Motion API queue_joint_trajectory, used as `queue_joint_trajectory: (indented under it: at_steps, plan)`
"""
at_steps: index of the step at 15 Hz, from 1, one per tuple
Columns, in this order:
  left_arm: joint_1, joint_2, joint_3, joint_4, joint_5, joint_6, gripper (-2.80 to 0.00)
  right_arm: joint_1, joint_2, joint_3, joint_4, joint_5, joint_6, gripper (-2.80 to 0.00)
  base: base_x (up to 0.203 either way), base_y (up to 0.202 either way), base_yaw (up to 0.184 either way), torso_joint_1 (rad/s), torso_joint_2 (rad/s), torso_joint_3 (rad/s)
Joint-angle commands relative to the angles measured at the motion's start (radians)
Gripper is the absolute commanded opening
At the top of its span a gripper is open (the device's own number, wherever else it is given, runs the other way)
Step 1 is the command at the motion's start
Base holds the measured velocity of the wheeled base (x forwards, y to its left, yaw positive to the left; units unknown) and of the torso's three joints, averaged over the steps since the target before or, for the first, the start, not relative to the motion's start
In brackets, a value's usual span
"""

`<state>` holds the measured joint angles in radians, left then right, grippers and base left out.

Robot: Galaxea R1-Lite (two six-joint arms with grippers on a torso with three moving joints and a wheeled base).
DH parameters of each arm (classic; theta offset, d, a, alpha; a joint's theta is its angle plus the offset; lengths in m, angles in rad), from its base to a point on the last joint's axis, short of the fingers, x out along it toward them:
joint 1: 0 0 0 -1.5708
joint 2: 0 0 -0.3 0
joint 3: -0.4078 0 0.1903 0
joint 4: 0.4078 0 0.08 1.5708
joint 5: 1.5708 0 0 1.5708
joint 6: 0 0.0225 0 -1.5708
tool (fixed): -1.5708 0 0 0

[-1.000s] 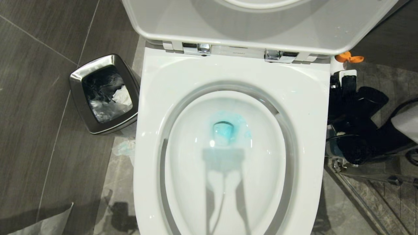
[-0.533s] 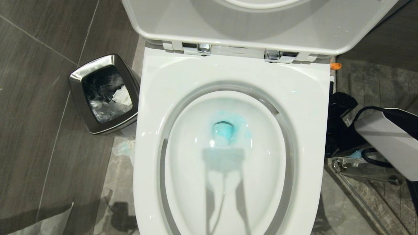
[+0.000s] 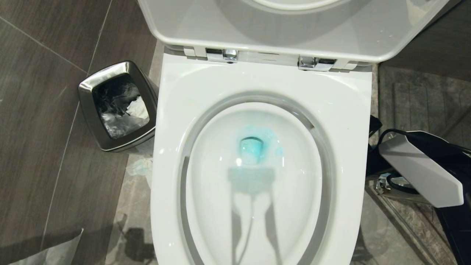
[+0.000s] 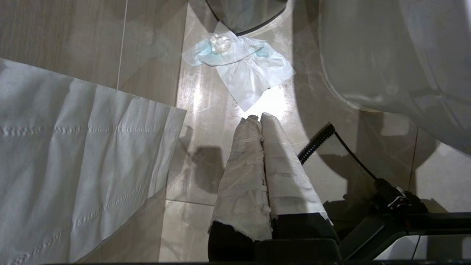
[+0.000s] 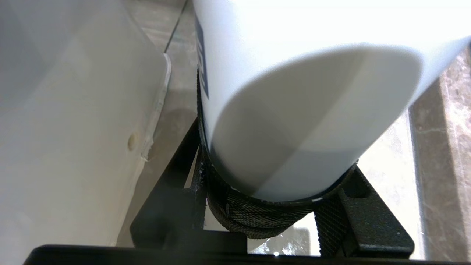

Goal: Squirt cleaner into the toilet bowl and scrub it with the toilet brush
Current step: Place the cleaning agent on the floor

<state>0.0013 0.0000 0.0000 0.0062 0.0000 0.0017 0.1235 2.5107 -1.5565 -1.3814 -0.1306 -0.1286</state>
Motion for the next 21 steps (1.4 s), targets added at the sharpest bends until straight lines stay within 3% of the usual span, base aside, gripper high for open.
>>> queue_joint_trajectory:
  at_steps: [1, 13, 17, 18, 21]
  plan:
    - [0.0, 0.0, 0.0, 0.0, 0.0, 0.0, -2.8, -0.001, 0.02, 0.012, 0.011, -0.003, -0.001, -2.8, 0.0, 0.0, 0.0, 0.0, 0.0, 0.0]
    - [0.0, 0.0, 0.0, 0.0, 0.001, -0.001, -2.8, -0.05, 0.01, 0.01, 0.038, -0.007, -0.005, -2.8, 0.0, 0.0, 0.0, 0.0, 0.0, 0.0]
    - [0.0, 0.0, 0.0, 0.0, 0.0, -0.002, -2.8, -0.051, 0.02, 0.003, 0.054, -0.049, -0.008, -2.8, 0.0, 0.0, 0.0, 0.0, 0.0, 0.0]
    - [0.0, 0.0, 0.0, 0.0, 0.0, 0.0, -2.8, -0.051, 0.019, -0.001, 0.056, -0.049, -0.008, 0.0, 0.0, 0.0, 0.0, 0.0, 0.0, 0.0]
    - [0.0, 0.0, 0.0, 0.0, 0.0, 0.0, -2.8, -0.051, 0.014, -0.007, 0.073, -0.049, -0.006, 0.0, 0.0, 0.0, 0.0, 0.0, 0.0, 0.0]
